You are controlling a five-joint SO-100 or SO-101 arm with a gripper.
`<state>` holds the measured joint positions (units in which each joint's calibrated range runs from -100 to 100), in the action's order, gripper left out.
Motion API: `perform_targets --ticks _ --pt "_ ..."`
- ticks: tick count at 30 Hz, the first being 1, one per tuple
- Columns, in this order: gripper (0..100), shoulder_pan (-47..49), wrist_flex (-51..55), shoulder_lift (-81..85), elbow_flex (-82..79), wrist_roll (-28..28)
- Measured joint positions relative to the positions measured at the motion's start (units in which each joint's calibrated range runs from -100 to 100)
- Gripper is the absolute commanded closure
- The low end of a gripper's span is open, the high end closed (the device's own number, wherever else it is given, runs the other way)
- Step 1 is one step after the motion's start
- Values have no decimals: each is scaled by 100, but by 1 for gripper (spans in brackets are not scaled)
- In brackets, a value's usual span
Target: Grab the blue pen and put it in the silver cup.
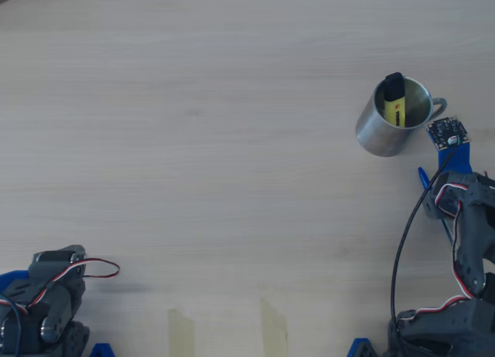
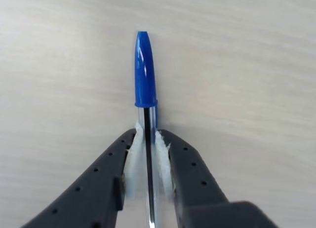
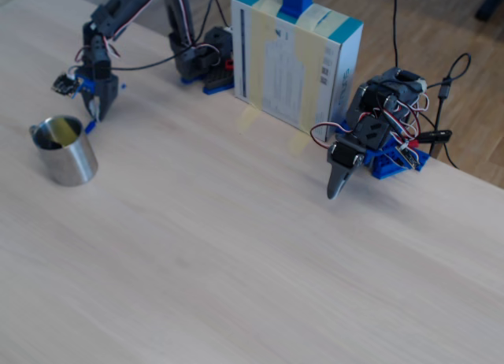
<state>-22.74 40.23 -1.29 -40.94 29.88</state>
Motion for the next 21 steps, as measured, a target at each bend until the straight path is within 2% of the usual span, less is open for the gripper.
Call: perform_targets --ticks 21 --pt "98 518 614 2184 -424 451"
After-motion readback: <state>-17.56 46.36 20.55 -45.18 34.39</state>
